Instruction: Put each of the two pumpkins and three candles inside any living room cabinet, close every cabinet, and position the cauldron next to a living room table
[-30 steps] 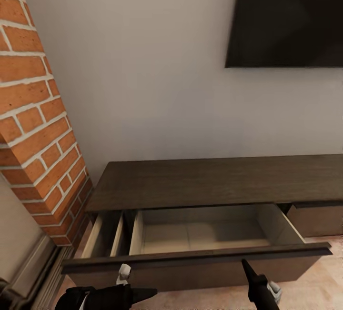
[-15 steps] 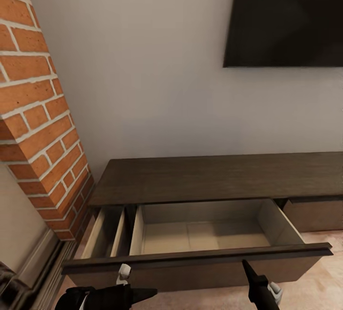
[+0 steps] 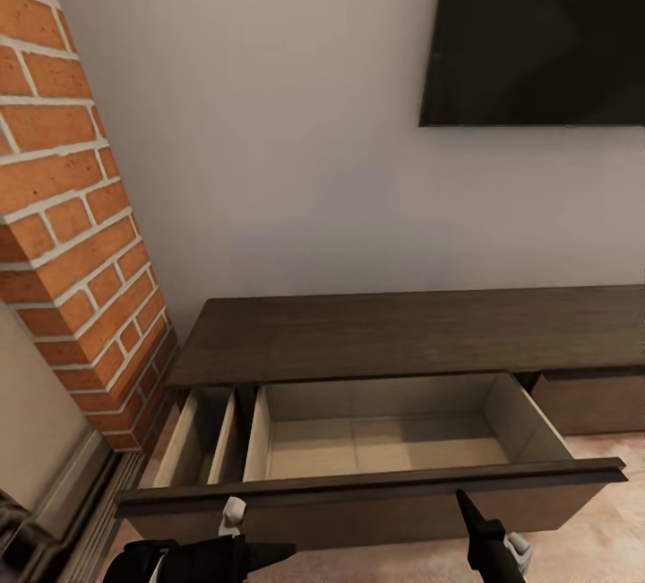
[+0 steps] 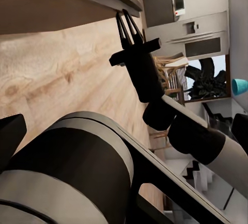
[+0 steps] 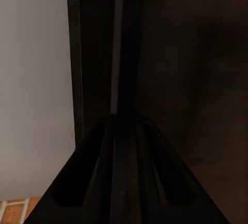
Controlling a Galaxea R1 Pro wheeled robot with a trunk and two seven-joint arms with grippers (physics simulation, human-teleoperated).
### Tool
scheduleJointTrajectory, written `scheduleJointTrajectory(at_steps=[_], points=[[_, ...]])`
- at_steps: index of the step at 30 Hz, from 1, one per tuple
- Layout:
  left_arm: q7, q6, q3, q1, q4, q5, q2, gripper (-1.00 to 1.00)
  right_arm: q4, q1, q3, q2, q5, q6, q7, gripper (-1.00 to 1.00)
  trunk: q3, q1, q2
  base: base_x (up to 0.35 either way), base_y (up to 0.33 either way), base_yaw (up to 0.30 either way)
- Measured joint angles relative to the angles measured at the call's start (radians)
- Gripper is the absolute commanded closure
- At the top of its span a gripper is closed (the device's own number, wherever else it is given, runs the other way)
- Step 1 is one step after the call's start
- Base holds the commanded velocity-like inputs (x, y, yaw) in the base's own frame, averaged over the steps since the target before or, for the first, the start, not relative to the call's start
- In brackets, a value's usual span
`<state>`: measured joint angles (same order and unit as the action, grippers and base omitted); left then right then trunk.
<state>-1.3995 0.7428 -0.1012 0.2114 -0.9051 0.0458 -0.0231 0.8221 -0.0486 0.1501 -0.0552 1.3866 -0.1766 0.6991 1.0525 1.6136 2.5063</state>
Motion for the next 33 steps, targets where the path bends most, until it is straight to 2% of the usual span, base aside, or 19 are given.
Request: scheduleJointTrajectory(at_steps=[3,8,15,19,25,33], points=[[0.0,0.0,0.0,0.0,0.0,0.0,0.0,-1.0,0.014,0.0,-0.001,0.0,0.0,0.0,-0.023,1.0,0.0,0.0,0.0,-0.076,0.0,0.0],[0.0,0.0,0.0,0.0,0.0,0.0,0.0,-1.0,-0.003,0.0,0.002,0.0,0.0,0.0,0.005,1.0,0.0,0.0,0.0,-0.016,0.0,0.0],[0.0,0.0,0.0,0.0,0.0,0.0,0.0,-1.0,-0.003,0.0,0.001,0.0,0.0,0.0,0.005,1.0,0.0,0.0,0.0,-0.014,0.0,0.0],[0.0,0.0,0.0,0.0,0.0,0.0,0.0,-1.0,0.021,0.0,0.002,0.001,-0.002,0.0,-0.036,1.0,0.0,0.0,0.0,-0.105,0.0,0.0],[0.0,0.0,0.0,0.0,0.0,0.0,0.0,-1.0,-0.003,0.0,0.003,0.0,0.0,0.0,0.005,1.0,0.0,0.0,0.0,-0.014,0.0,0.0],[0.0,0.0,0.0,0.0,0.0,0.0,0.0,-1.0,-0.004,0.0,0.003,0.0,0.0,0.0,0.007,1.0,0.0,0.0,0.0,-0.006,0.0,0.0]])
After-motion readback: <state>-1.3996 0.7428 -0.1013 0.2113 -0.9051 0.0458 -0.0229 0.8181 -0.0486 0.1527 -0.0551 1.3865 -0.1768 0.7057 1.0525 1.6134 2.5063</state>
